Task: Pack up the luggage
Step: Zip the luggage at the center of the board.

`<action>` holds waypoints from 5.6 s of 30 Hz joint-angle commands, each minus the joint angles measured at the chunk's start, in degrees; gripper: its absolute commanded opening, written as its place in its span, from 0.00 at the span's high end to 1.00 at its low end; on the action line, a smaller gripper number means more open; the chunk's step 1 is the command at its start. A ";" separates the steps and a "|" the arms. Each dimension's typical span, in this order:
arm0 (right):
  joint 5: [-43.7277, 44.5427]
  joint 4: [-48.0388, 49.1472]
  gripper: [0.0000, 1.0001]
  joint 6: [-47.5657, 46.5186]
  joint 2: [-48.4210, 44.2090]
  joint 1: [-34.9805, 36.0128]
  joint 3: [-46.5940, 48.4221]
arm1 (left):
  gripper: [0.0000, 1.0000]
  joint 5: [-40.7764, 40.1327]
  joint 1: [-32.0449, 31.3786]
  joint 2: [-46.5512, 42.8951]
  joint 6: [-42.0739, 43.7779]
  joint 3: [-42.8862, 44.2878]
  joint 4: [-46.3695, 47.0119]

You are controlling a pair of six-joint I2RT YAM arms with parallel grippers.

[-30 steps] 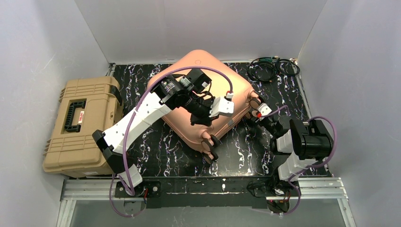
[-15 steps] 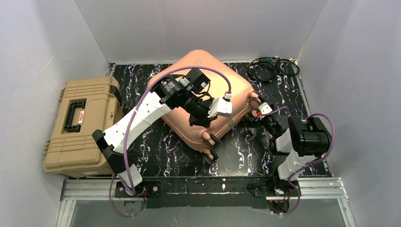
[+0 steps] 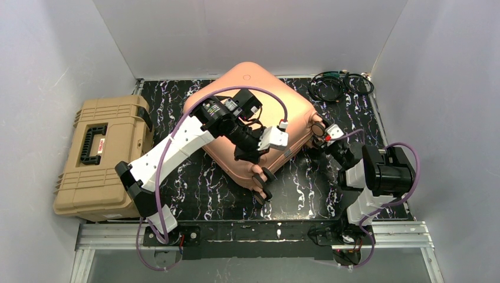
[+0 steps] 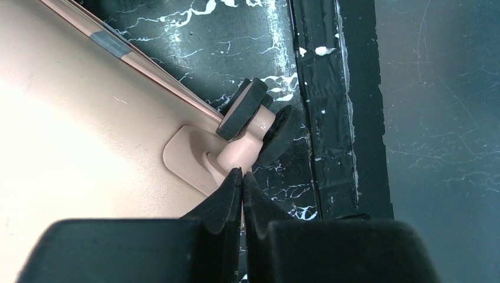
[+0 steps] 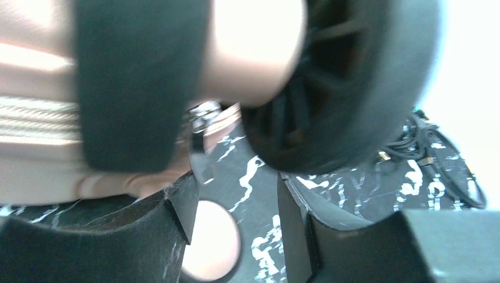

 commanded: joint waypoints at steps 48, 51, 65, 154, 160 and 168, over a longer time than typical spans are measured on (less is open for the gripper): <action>-9.63 17.60 0.89 -7.71 2.35 3.52 5.49 | 1.00 6.40 0.27 -2.76 3.33 -3.07 -6.03; -9.67 17.61 0.99 -6.21 1.72 3.48 5.36 | 1.00 8.03 0.18 -2.69 4.20 -2.56 -7.10; -10.84 17.64 0.99 11.87 1.13 -2.09 7.38 | 0.24 12.67 -0.23 1.90 8.41 4.18 -8.99; -7.08 -31.55 0.99 20.87 -7.54 0.44 23.29 | 1.00 1.46 -17.05 -10.04 16.23 -35.74 -20.66; -7.08 -35.50 0.99 20.87 -0.24 8.13 32.44 | 1.00 1.87 -17.45 -10.06 16.50 -35.73 -20.32; 27.74 -42.01 0.99 -5.00 9.03 13.62 45.12 | 1.00 1.28 -17.93 -9.41 16.87 -36.73 -19.03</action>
